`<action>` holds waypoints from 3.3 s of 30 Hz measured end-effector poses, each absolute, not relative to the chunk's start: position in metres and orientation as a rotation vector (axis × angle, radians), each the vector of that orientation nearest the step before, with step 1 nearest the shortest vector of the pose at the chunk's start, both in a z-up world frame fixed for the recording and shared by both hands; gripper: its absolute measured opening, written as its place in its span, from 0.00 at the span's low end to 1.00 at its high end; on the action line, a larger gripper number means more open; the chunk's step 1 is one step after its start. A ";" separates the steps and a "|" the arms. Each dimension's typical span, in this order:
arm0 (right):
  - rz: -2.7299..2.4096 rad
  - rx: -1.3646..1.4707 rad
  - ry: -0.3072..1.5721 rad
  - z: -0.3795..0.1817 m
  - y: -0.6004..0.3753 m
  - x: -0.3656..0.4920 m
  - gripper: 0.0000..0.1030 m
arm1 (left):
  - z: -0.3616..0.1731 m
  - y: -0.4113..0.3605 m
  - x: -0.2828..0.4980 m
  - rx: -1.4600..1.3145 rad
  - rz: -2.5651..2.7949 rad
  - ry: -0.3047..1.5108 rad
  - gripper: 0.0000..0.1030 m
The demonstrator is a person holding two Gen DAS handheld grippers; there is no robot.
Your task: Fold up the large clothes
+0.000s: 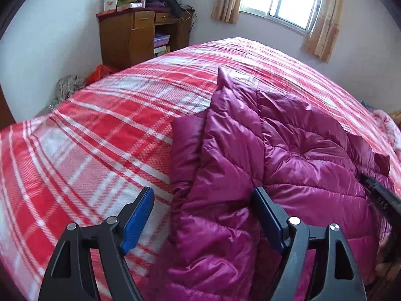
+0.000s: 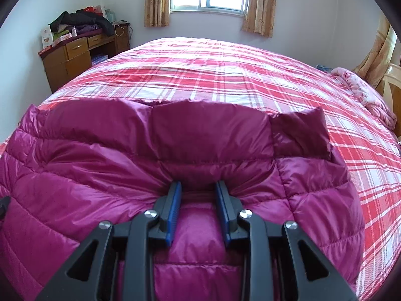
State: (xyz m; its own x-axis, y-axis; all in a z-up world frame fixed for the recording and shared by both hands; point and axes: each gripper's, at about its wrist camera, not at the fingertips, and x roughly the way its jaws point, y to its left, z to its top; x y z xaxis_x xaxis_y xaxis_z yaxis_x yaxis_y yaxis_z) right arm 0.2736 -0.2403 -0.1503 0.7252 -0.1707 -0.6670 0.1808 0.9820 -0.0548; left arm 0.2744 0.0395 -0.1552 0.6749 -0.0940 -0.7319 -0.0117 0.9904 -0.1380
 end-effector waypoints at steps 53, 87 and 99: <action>0.243 0.302 0.857 -0.138 -0.222 0.267 0.29 | -0.043 -0.038 0.218 -0.171 -0.227 0.494 0.21; 0.282 0.563 0.758 -0.128 -0.427 0.186 0.67 | -0.140 -0.263 0.146 0.552 -0.708 0.491 0.46; 0.201 0.493 0.832 -0.139 -0.418 0.191 0.21 | -0.057 -0.106 0.127 0.376 -0.921 0.563 0.50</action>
